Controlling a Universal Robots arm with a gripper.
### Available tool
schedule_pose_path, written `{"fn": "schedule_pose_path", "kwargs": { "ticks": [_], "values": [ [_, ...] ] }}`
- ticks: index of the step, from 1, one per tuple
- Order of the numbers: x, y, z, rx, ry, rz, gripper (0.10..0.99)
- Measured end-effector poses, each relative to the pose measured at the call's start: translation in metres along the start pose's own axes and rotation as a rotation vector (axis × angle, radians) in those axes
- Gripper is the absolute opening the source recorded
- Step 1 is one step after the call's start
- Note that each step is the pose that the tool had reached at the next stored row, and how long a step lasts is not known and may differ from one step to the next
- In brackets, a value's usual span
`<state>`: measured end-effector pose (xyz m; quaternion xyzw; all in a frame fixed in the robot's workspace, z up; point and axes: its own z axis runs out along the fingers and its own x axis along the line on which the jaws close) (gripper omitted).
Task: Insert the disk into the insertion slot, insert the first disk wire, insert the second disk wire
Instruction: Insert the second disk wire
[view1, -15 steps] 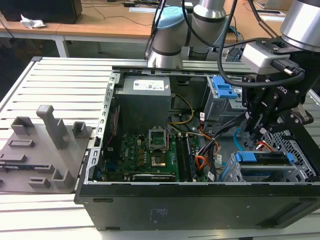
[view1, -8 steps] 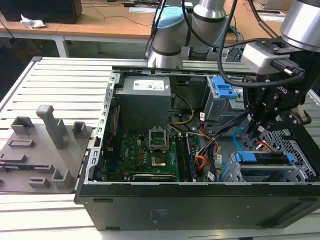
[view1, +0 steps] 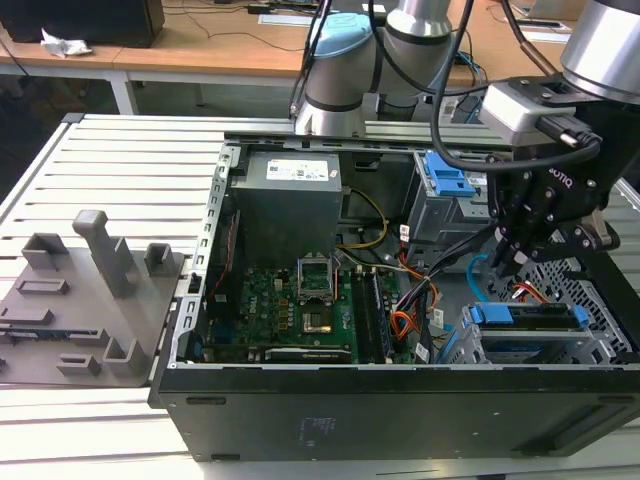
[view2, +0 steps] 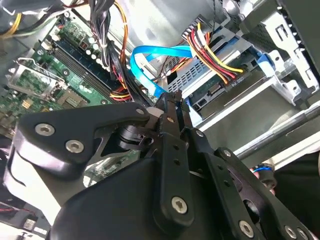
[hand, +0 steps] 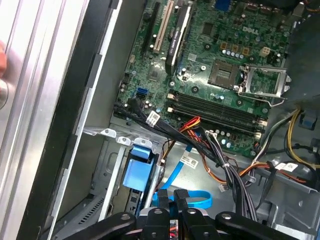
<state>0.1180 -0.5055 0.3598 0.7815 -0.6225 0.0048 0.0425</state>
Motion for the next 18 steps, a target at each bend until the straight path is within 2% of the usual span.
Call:
{"fn": "schedule_pose_path", "kwargs": {
  "ticks": [3,6,14,18],
  "values": [
    [0.0000,0.0000,0.0001,-0.004,-0.0040,0.066,0.161],
    [0.0009,0.0002,0.0002,-0.004,-0.0041,0.068,0.161],
    [0.0122,0.0026,0.0033,-0.004,-0.0054,0.068,0.161],
    [0.0161,0.0003,0.0062,-0.004,-0.0084,0.072,0.161]
  ]
}}
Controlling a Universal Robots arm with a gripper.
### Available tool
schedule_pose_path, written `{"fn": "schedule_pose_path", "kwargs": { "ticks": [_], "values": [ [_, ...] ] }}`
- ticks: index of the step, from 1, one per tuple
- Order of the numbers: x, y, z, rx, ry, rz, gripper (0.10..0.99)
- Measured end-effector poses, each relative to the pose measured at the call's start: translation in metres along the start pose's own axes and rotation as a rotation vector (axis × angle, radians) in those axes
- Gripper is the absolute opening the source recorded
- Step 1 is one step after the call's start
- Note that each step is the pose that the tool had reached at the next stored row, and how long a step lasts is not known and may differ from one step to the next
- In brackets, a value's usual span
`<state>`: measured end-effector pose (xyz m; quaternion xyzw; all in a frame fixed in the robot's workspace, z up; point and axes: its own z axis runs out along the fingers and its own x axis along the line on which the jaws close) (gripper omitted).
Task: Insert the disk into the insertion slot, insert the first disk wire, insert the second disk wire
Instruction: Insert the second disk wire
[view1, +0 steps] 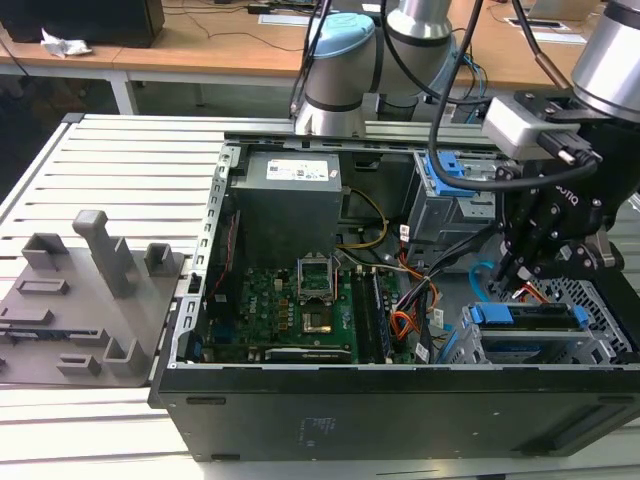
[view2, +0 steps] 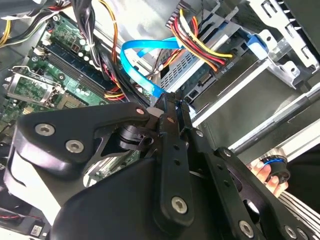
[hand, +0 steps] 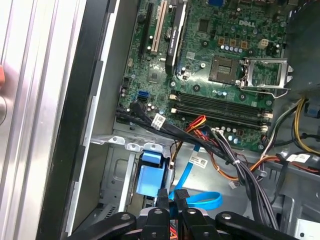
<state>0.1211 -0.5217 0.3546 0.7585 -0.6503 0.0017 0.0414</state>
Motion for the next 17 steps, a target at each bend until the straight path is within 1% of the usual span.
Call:
{"fn": "schedule_pose_path", "kwargs": {
  "ticks": [3,6,9,10,13,17],
  "values": [
    [0.0023,-0.0026,0.0015,-0.001,-0.0004,0.004,0.161],
    [0.0029,-0.0045,0.0017,-0.001,-0.0004,0.005,0.161],
    [0.0067,-0.0040,0.0020,-0.001,-0.0004,0.006,0.161],
    [0.0109,-0.0034,0.0024,-0.001,-0.0004,0.007,0.161],
    [0.0162,-0.0026,0.0030,-0.001,-0.0005,0.007,0.161],
    [0.0171,-0.0025,0.0030,-0.001,-0.0006,0.008,0.161]
  ]
}}
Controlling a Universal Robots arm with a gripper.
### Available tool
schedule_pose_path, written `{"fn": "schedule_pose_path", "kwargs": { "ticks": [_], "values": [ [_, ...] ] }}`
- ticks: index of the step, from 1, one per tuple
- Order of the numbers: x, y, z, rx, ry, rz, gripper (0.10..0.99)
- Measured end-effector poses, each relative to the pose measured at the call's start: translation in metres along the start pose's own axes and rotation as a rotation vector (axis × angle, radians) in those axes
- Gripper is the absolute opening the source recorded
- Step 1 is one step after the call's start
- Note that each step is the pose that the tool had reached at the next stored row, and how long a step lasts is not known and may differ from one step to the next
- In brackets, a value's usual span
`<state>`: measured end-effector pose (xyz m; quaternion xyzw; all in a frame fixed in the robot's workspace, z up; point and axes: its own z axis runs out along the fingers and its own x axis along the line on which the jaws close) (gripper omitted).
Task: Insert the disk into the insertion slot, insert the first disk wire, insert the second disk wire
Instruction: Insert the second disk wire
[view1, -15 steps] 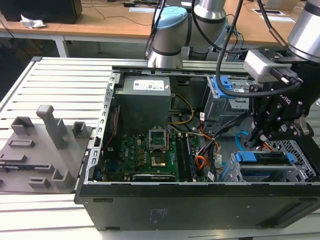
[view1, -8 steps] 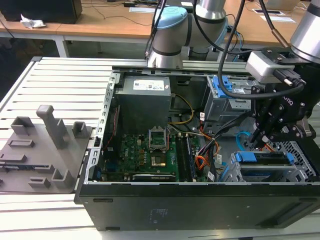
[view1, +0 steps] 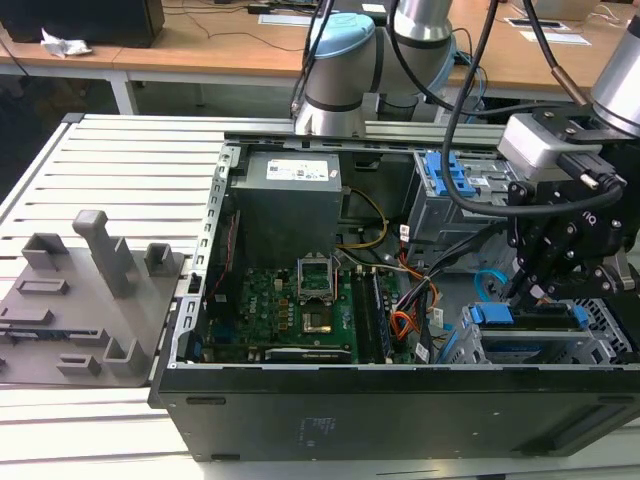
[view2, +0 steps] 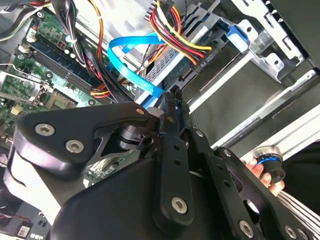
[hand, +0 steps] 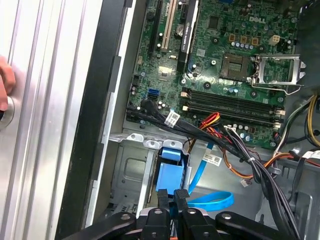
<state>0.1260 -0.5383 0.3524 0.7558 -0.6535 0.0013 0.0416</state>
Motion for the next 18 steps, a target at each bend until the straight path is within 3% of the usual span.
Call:
{"fn": "schedule_pose_path", "kwargs": {
  "ticks": [3,6,9,18],
  "values": [
    [0.0000,0.0000,0.0000,0.000,-0.0004,0.006,0.161],
    [0.0001,-0.0007,0.0002,-0.004,-0.0028,0.063,0.161],
    [0.0003,-0.0021,0.0006,-0.004,-0.0034,0.067,0.161],
    [0.0019,-0.0160,0.0057,-0.004,-0.0035,0.069,0.161]
  ]
}}
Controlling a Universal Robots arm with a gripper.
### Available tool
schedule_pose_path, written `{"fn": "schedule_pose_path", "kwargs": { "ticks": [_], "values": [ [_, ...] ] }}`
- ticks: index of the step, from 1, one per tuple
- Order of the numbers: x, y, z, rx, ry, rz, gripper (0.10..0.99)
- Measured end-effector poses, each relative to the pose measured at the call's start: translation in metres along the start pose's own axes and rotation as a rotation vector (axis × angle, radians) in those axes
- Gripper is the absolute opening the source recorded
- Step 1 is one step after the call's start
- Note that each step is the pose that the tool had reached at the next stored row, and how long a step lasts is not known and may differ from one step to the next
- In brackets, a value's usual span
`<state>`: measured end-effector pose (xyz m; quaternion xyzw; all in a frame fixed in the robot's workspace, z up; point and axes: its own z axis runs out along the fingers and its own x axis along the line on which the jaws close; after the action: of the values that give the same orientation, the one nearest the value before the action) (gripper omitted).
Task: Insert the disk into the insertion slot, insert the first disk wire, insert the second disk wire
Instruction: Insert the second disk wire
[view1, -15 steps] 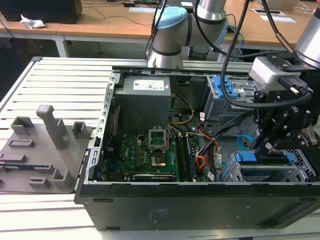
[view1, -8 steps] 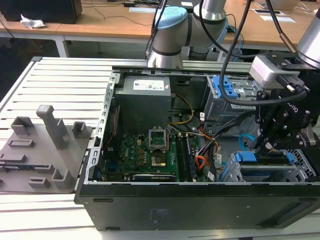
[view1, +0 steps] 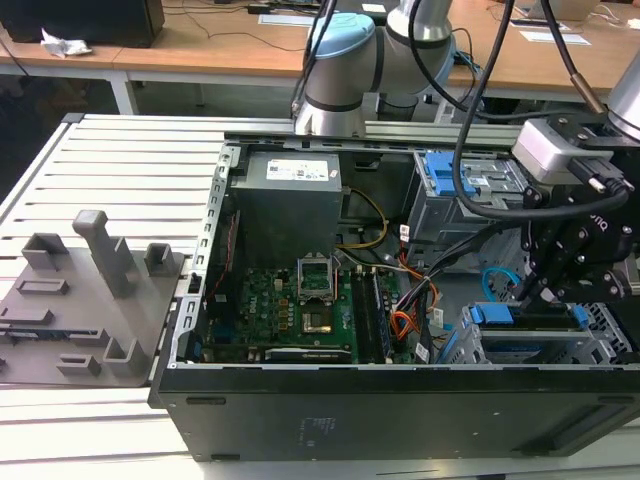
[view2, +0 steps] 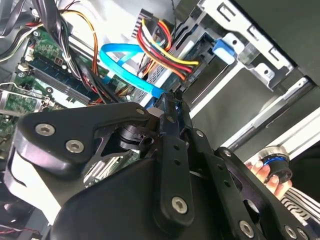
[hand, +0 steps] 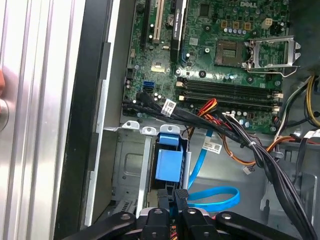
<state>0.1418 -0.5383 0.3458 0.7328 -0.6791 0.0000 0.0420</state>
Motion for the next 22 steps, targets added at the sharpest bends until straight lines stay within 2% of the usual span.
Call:
{"fn": "schedule_pose_path", "kwargs": {
  "ticks": [4,7,11,13,15,19,22],
  "values": [
    [0.0000,-0.0020,0.0015,-0.001,-0.0031,0.017,0.161],
    [0.0001,-0.0032,0.0019,-0.001,-0.0089,0.034,0.161],
    [0.0002,-0.0041,0.0027,-0.001,-0.0118,0.036,0.161],
    [0.0001,-0.0042,0.0033,-0.001,-0.0200,0.039,0.161],
    [0.0004,-0.0042,0.0031,-0.001,-0.0201,0.043,0.161],
    [0.0067,-0.0039,0.0054,-0.002,-0.0238,0.055,0.161],
    [0.0067,-0.0043,0.0066,-0.002,-0.0276,0.072,0.161]
  ]
}}
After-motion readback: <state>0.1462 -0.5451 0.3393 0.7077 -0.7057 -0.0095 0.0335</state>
